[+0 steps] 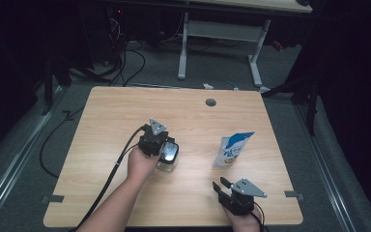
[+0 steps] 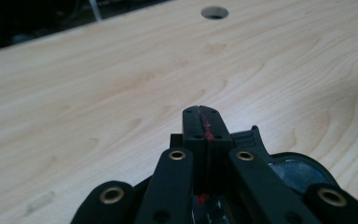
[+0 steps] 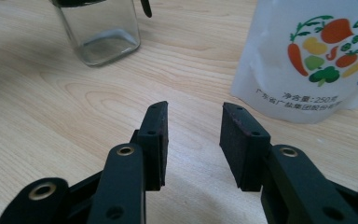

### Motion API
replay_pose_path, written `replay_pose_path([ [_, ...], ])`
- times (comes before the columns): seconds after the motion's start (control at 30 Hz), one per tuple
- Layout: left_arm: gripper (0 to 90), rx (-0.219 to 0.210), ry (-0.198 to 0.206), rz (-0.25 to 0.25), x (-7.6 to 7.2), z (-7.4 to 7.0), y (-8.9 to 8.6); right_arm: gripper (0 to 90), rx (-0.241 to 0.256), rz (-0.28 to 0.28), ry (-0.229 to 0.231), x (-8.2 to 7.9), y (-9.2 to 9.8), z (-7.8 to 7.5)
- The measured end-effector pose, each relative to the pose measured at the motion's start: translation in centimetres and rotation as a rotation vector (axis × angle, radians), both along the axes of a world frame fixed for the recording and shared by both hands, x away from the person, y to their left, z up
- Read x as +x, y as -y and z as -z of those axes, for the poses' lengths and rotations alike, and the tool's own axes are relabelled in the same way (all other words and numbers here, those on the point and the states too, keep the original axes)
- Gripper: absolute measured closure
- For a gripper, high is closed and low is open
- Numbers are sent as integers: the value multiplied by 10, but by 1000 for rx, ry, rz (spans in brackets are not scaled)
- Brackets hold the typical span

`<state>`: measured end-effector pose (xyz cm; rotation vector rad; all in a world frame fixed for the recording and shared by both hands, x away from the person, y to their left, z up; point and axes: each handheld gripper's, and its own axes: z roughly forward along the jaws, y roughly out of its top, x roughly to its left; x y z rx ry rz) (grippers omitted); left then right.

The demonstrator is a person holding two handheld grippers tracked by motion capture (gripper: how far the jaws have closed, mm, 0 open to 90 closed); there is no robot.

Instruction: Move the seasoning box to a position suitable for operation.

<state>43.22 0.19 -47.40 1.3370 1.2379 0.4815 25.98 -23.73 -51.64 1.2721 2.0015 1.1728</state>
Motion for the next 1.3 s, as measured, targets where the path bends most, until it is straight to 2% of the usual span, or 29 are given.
replay_pose_path([
  [0.13, 900, -13, -3, 18, -10, 0, 3, 621, 15, 6, 1, 1, 5, -1],
  [0.23, 900, 9, 21, 18, -21, 1, 3, 621, 17, 3, 5, 0, 5, -2],
  [0.33, 900, -7, 10, 30, -33, 0, 0, 621, 12, -4, 12, -1, 3, -3],
  [0.4, 900, -27, 41, 20, -39, -8, -6, 621, 9, -6, 11, -1, 2, -2],
  [0.47, 900, -65, 79, 0, -43, -18, -19, 621, 15, -5, 2, 0, 2, -2],
  [0.53, 900, -71, 101, -24, -44, -20, -34, 621, 13, -5, 0, 0, 2, -1],
  [0.6, 900, -60, 73, -39, -44, -8, -50, 622, 6, -5, 3, 0, 2, -2],
  [0.67, 900, -52, 28, -47, -48, 13, -62, 625, 8, -4, 0, 0, 2, -2],
  [0.73, 900, -50, -24, -32, -55, 34, -68, 642, 13, -10, -2, 0, 2, -1],
  [0.8, 900, -40, -35, -12, -63, 49, -67, 669, 8, 0, 0, -1, 0, 0],
  [0.87, 900, -37, -33, 14, -69, 56, -64, 689, -11, 1, 13, -3, -1, 0],
  [0.9, 900, -39, -28, 31, -73, 58, -60, 698, -40, 4, 21, -4, -4, 1],
  [1.03, 900, -63, -8, 61, -84, 54, -53, 729, -63, 5, 25, -5, -6, 2],
  [1.1, 900, -61, 3, 78, -93, 52, -49, 739, -70, 11, 24, -5, -6, 3],
  [1.3, 900, -98, -2, 219, -133, 47, -16, 758, -76, 14, 25, -5, -6, 3],
])
